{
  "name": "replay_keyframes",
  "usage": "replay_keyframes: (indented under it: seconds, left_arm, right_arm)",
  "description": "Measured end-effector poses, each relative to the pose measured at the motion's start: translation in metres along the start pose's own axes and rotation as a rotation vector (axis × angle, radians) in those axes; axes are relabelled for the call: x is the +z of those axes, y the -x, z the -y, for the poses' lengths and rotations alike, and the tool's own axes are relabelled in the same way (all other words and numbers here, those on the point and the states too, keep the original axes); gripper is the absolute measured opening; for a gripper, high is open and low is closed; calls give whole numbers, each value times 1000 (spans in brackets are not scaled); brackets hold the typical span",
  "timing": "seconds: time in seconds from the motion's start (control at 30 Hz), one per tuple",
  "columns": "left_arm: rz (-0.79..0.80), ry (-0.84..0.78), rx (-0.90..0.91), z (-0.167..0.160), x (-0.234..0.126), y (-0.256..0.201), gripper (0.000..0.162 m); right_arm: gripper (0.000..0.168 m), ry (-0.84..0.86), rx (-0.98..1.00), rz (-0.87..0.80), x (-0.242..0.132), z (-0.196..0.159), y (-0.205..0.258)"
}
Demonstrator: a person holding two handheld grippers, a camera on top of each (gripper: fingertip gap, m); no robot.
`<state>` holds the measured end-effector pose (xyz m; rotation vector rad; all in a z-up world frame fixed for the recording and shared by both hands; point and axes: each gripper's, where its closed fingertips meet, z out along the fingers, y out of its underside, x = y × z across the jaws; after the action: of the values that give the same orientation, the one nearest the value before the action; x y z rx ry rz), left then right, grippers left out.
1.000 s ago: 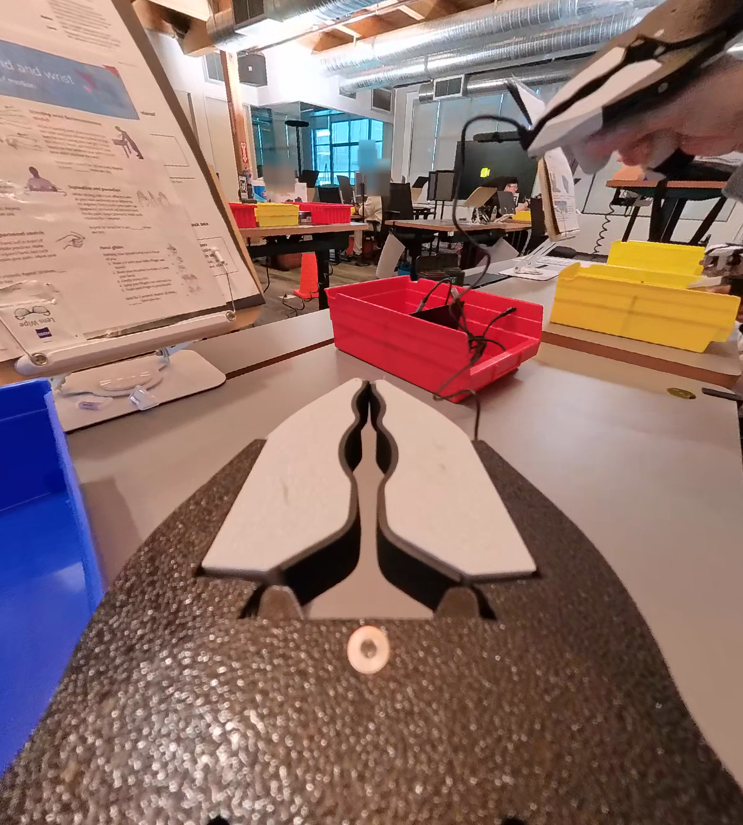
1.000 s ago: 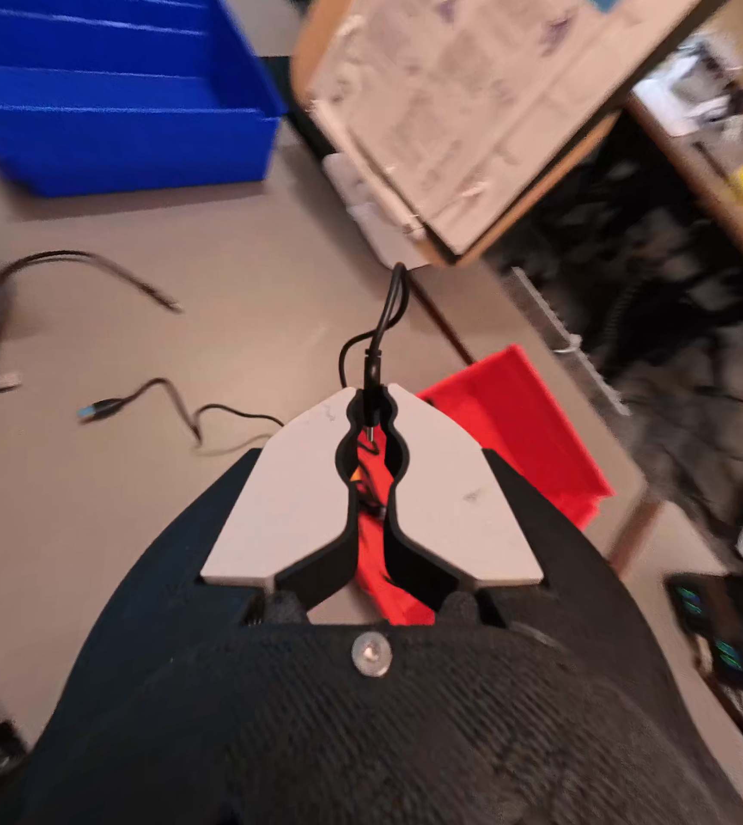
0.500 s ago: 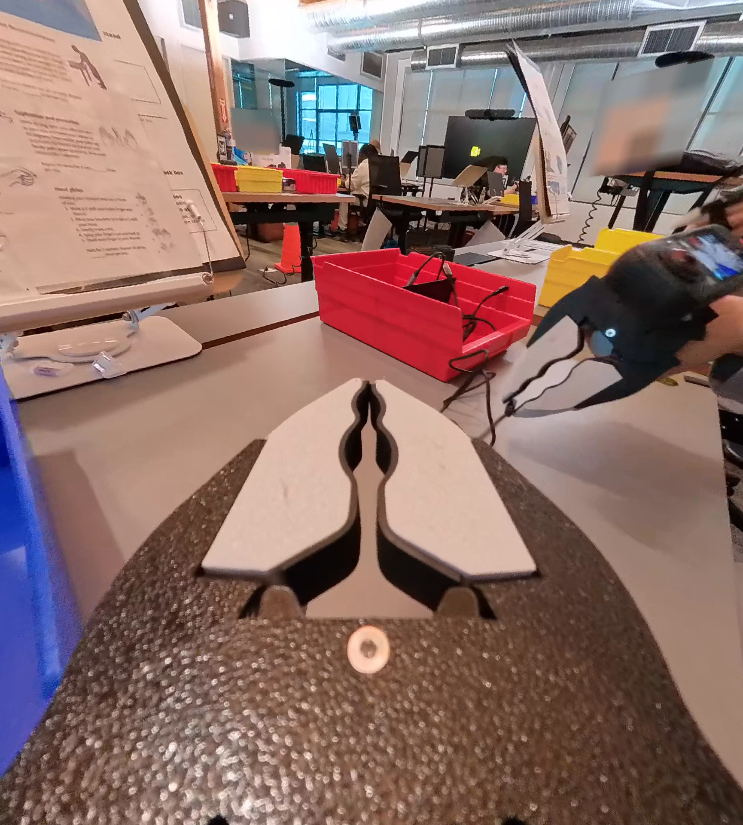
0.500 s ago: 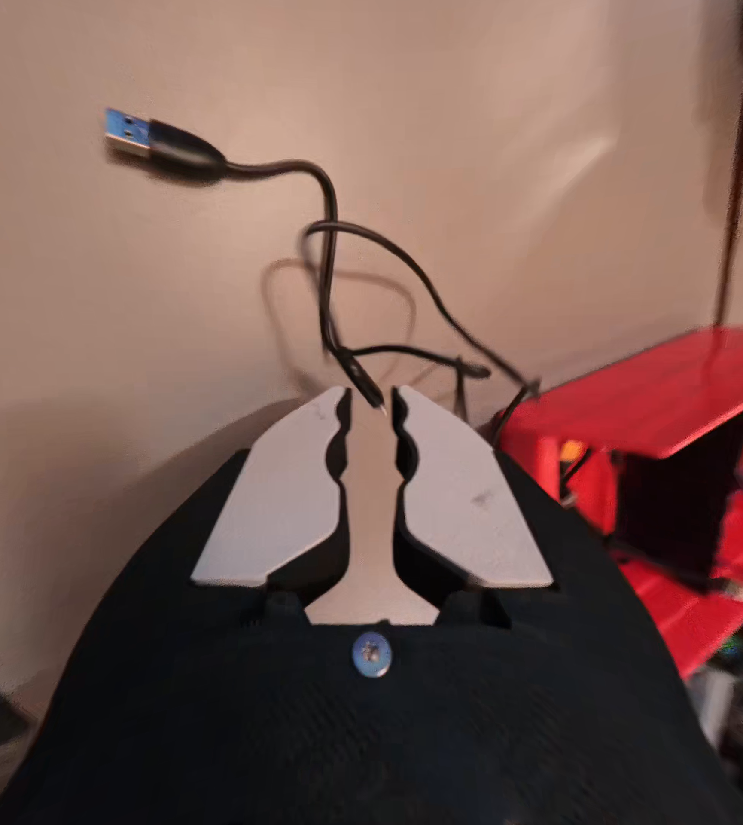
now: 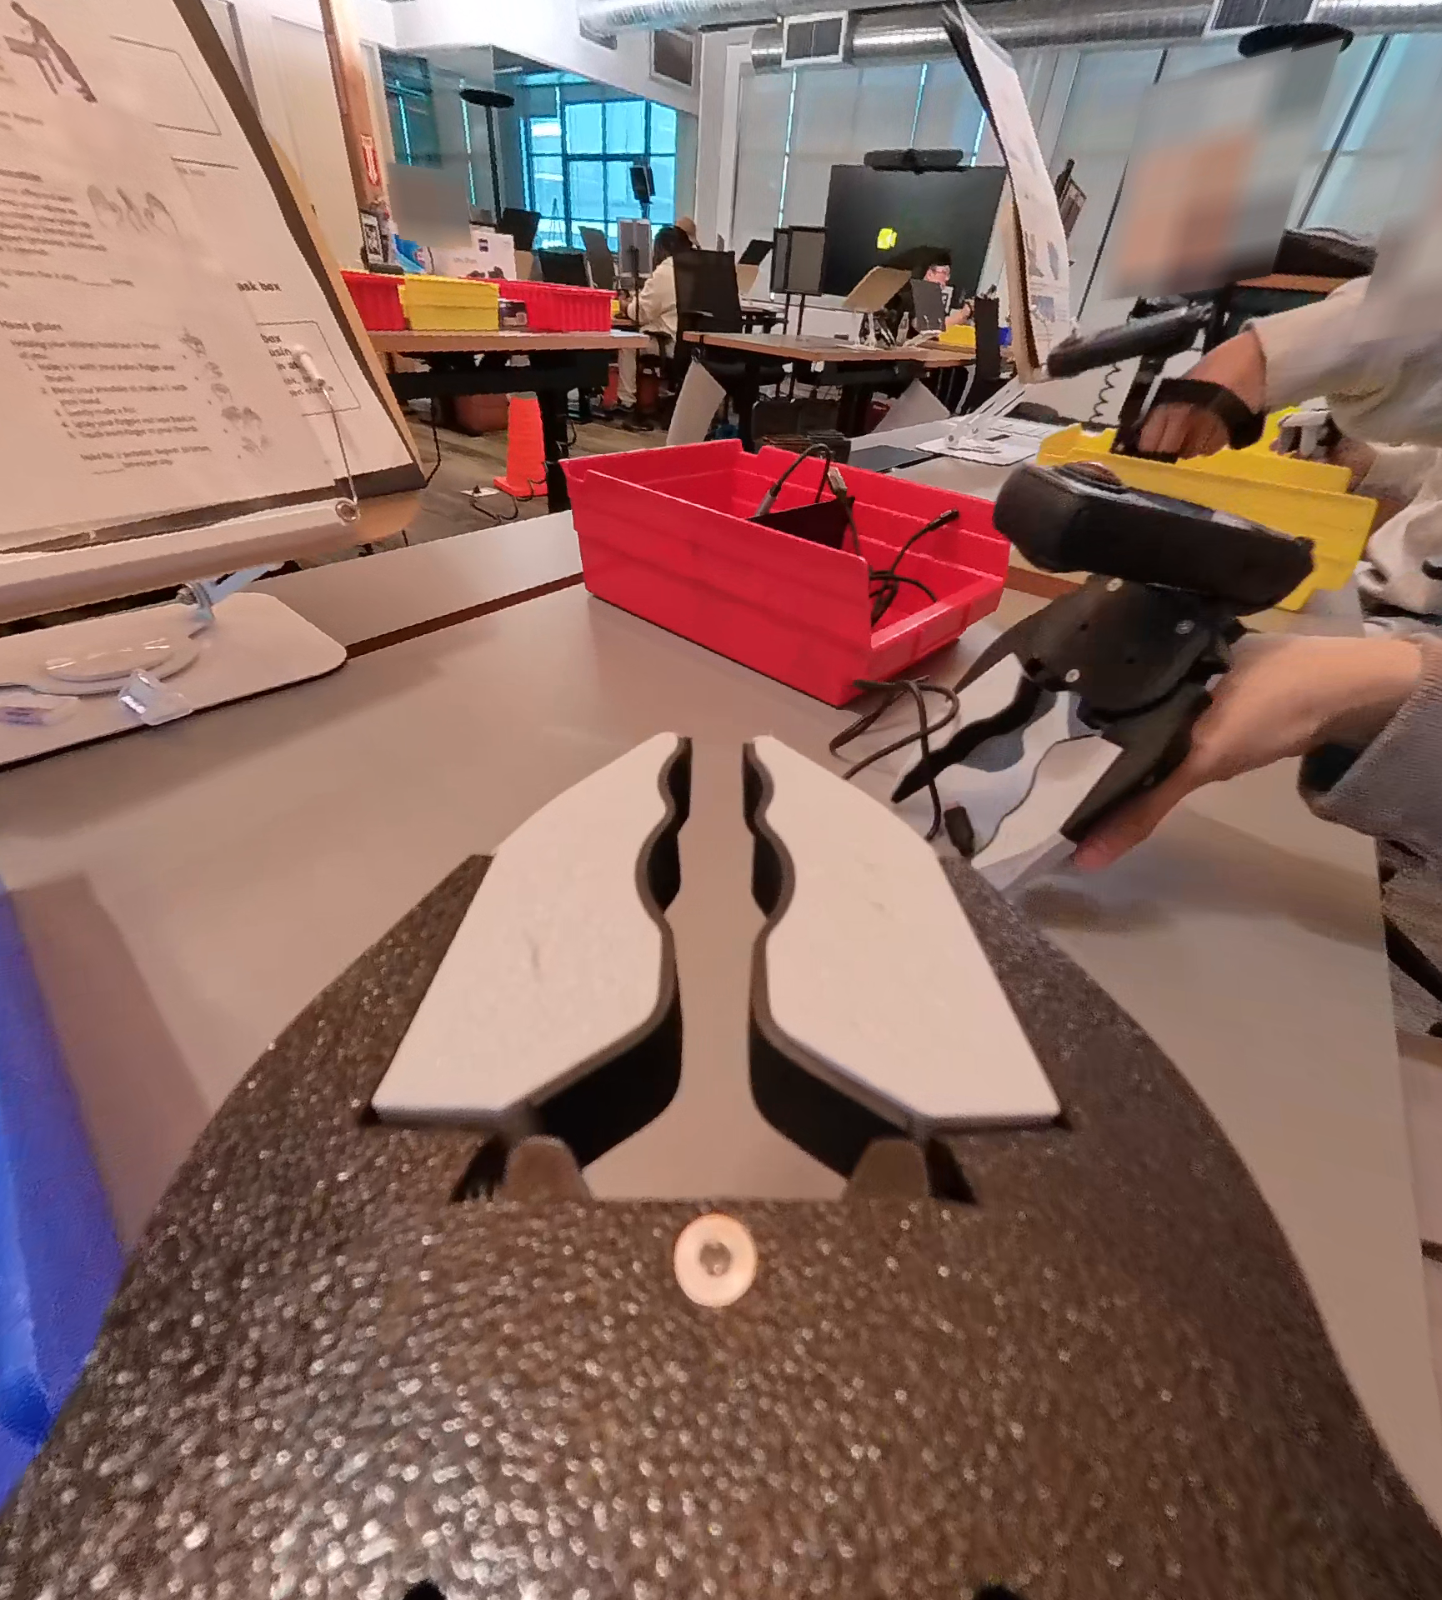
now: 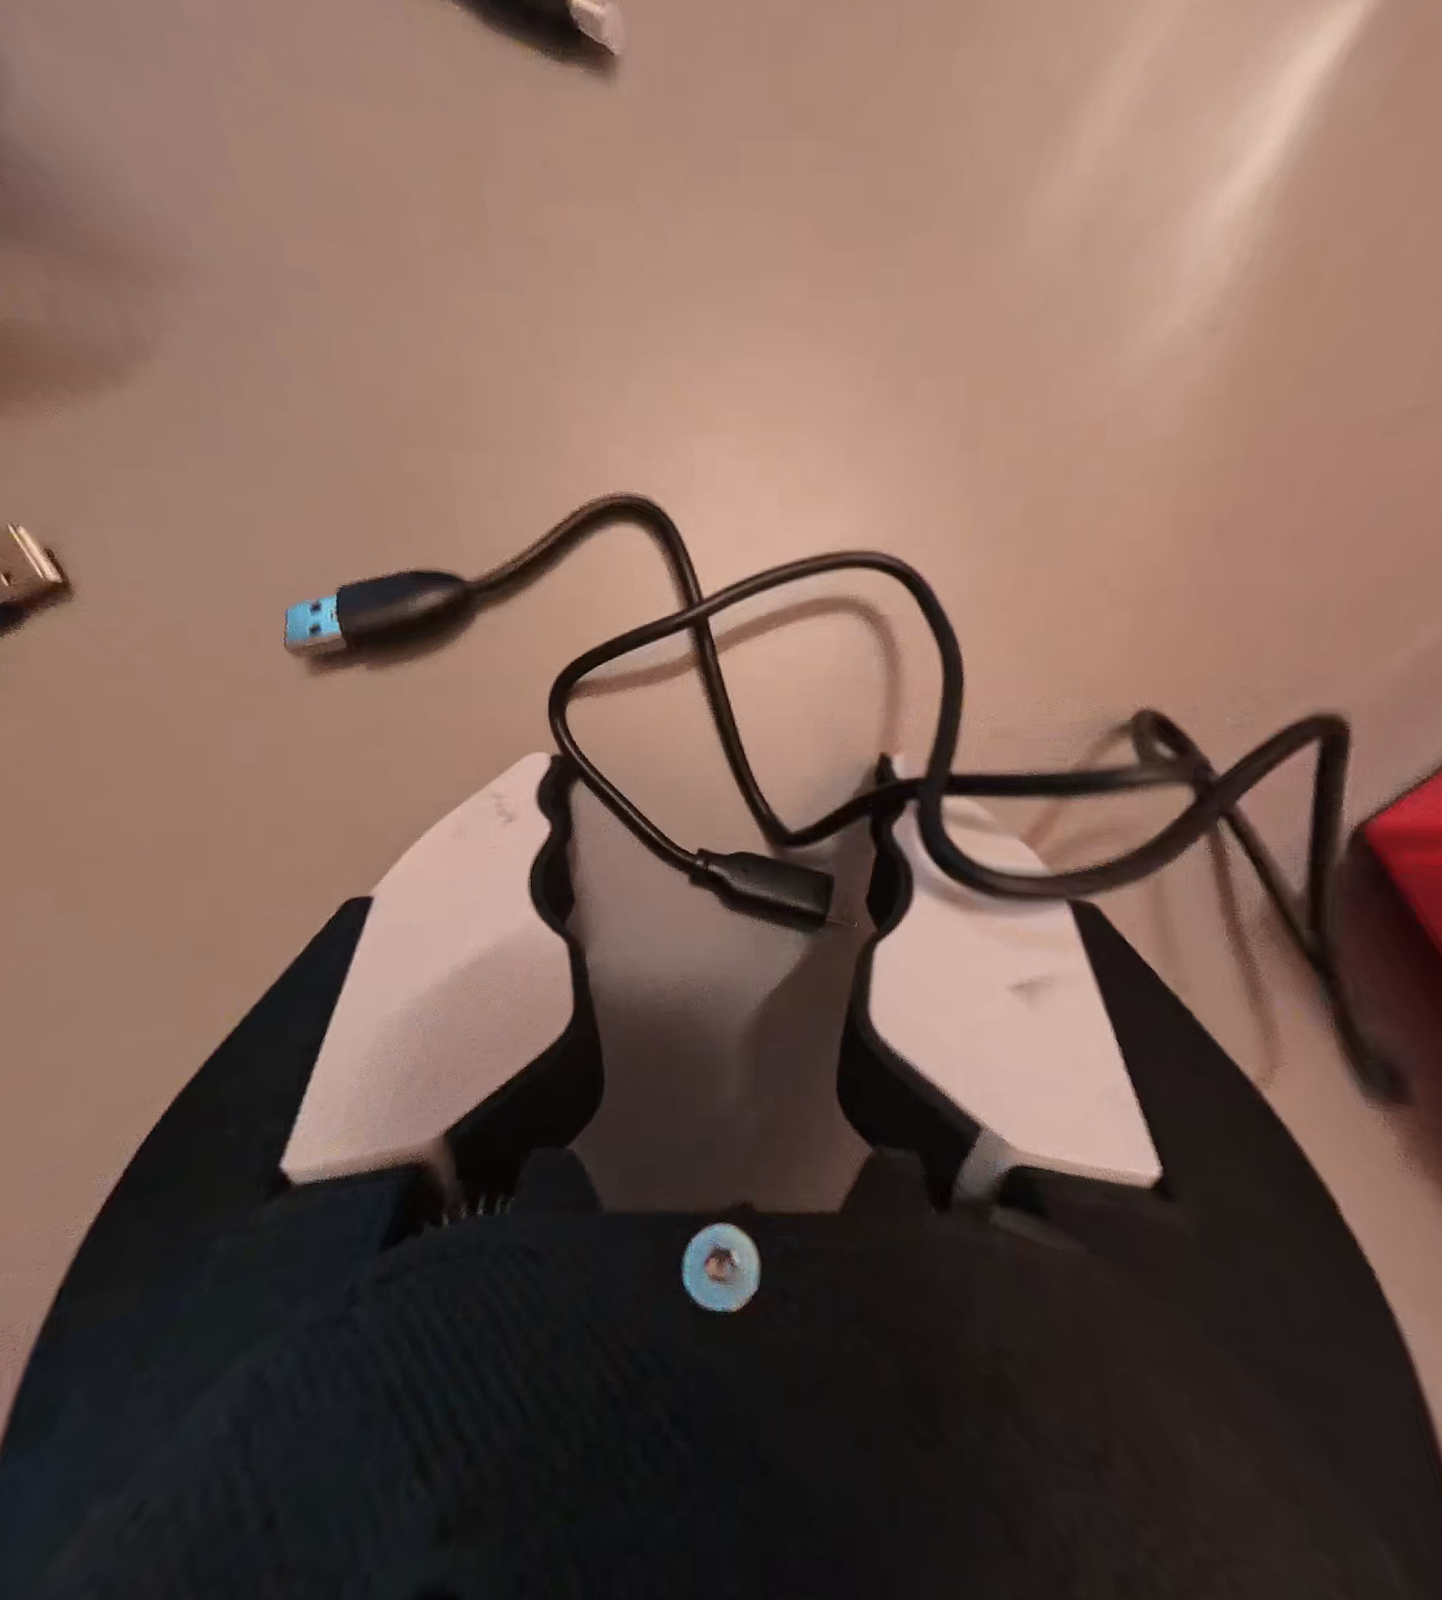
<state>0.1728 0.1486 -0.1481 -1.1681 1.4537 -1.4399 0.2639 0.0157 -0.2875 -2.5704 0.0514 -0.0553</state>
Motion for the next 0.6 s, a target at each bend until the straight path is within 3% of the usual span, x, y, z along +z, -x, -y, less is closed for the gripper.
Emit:
replay_keyframes:
  seconds: [0.07, 0.2, 0.5, 0.6]
  left_arm:
    - [-4, -3, -2, 1, 0, 0, 19]
    - [-9, 3, 1, 1, -1, 0, 19]
    - [-36, 31, 2, -2, 1, -7, 19]
    - [-30, 19, 15, 2, -1, -7, 19]
  right_arm:
    - [54, -9, -32, 26, 3, 4, 3]
    - [10, -10, -62, 156, 3, 3, 22]
    - [5, 59, -162, 81, -3, 0, 26]
    - [0, -46, -153, 28, -19, 18, 22]
